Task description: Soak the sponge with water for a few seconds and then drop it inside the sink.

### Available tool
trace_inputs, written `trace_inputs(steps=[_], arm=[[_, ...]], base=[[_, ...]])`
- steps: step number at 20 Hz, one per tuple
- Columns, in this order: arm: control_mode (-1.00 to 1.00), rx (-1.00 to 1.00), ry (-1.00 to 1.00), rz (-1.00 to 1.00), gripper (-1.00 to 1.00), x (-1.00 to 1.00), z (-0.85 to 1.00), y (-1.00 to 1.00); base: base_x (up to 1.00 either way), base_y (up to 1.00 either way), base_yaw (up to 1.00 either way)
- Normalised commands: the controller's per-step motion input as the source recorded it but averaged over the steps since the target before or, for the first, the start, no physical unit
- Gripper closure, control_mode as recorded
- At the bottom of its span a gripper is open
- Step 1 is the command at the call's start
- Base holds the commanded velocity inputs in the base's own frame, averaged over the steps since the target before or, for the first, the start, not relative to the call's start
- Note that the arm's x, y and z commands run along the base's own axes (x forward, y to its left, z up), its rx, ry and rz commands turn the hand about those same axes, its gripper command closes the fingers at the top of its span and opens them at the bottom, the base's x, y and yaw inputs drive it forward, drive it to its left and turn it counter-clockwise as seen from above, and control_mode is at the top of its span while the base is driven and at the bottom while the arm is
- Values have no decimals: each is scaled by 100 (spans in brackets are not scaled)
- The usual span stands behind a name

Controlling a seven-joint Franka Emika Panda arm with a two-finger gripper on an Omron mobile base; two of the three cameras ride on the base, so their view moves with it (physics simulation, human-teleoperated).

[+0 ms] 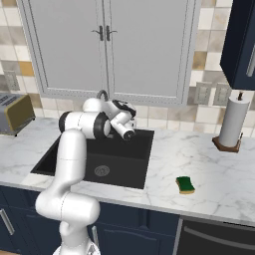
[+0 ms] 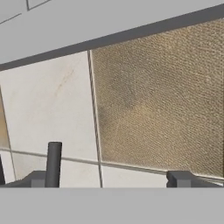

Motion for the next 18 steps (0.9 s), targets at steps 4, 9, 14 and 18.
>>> trace_inputs(steps=[4,9,14,18], arm=[[-100,3,1,-3,-100,5,-45,-16],[-100,5,2,-3,-100,4,-48,-19],[-100,4,0,-4,-100,5,-46,-17],[-100,2,0,-4,-100,12,-44,-20]], base=[[0,0,0],[0,0,0],[0,0,0],[0,0,0]])
